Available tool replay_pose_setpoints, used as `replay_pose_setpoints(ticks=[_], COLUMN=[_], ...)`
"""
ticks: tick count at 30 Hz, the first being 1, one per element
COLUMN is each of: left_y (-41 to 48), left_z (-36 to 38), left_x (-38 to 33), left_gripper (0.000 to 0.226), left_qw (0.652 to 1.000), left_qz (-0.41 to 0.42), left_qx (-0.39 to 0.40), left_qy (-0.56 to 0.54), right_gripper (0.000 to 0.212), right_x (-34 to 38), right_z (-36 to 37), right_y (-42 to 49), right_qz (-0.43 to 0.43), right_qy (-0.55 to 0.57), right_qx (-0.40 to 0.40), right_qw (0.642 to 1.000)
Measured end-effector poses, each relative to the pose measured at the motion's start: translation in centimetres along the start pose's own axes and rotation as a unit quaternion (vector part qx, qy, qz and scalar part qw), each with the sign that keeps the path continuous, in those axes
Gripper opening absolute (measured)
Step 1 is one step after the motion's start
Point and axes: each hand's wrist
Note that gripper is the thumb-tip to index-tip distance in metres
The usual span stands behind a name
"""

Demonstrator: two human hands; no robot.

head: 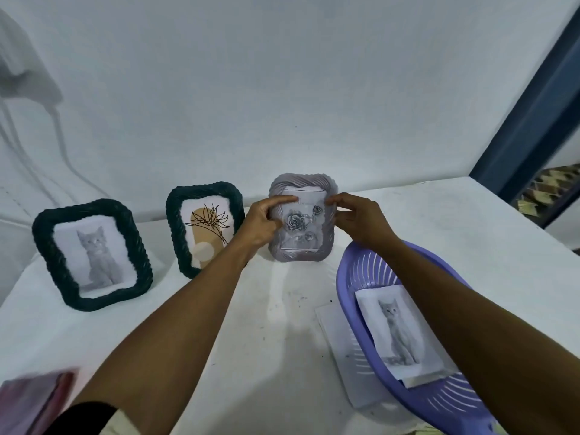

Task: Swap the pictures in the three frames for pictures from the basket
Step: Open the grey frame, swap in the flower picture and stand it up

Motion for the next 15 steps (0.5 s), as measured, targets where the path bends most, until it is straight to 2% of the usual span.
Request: replay_pose_setpoints(ticks=[3, 6, 9, 11, 13, 15], left_y=[0.1, -0.3, -1.7, -3.3, -5.3, -7.6], left_z=[0.1, 0.5, 1.1, 1.5, 2.2, 3.0], left_x=[0.9, 1.2, 0.6, 0.1, -0.2, 0.2], left_gripper=[0.063, 0.059, 0.057, 0.056, 0.054, 0.054], left_qw=[1.0, 0.998, 0.985, 0.962, 0.945, 0.94], left_qz=[-0.011, 0.0, 0.043, 0.076, 0.105, 0.116], left_qx=[0.001, -0.021, -0.073, -0.128, -0.17, -0.168], left_qy=[0.001, 0.057, 0.151, 0.228, 0.258, 0.273], right_gripper=[0.039, 0.039, 0.036, 0.035, 0.034, 0.032], right_x=[-0.3, -0.8, -0.7, -0.2, 0.4, 1.0], right_z=[-0.1, -0.2, -0.4, -0.6, -0.7, -0.8], right_y=[0.2, 0.1, -0.5, -1.4, -2.8, -4.9], right_qz=[-0.018, -0.036, -0.033, -0.056, -0.085, -0.096], right_qy=[-0.021, -0.036, -0.055, -0.077, -0.123, -0.144], right_qx=[0.033, 0.052, 0.031, -0.002, -0.02, -0.011], right_qw=[0.999, 0.997, 0.997, 0.995, 0.989, 0.985])
Point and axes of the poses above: each hand's wrist, its own y-axis towards the middle knuckle, its own z-axis out of the palm, x = y × z, and after that the axes turned 8 degrees about y, right-handed
